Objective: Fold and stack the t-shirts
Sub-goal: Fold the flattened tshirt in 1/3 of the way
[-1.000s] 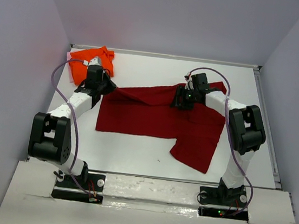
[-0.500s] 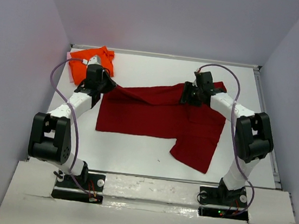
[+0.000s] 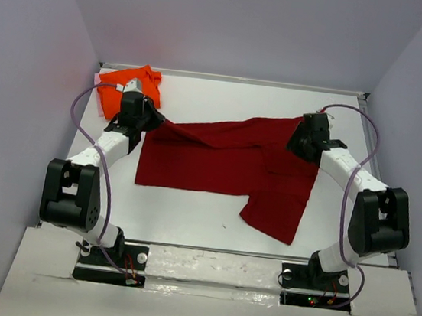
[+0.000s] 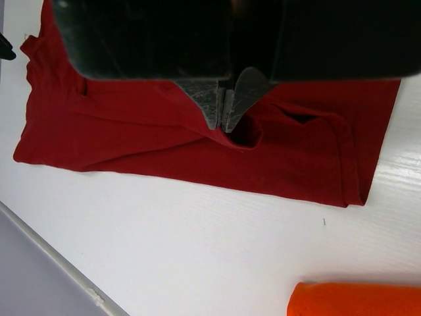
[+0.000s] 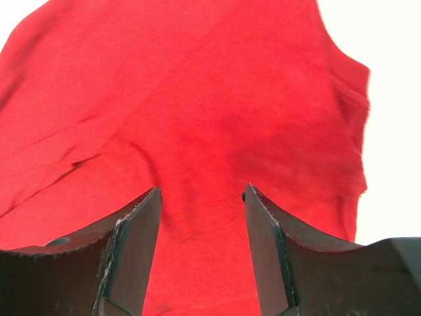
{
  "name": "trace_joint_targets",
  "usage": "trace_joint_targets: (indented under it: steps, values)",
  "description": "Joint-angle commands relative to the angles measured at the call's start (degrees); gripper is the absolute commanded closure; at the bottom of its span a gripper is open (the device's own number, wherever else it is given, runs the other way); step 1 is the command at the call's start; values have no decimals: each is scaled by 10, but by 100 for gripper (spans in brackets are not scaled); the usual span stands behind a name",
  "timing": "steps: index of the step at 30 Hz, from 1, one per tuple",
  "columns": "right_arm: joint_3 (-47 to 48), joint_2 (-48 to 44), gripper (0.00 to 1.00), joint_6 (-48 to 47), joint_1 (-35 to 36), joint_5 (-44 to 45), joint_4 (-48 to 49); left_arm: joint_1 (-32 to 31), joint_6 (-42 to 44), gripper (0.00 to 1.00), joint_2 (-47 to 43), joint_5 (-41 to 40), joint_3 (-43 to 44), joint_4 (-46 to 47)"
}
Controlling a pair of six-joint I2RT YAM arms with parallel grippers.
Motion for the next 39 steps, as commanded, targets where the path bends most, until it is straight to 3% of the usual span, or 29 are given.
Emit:
trace_joint_targets:
  steps: [1, 26, 39]
  values:
    - [-23, -32, 41, 28, -4, 103, -9, 5, -3, 100, -29, 18, -3, 33]
    - [-46, 8, 46, 36, -66, 233, -46, 7, -14, 100, -27, 56, -7, 49]
    - [-36, 48, 50, 33, -72, 200, -40, 7, -13, 100, -35, 58, -7, 48]
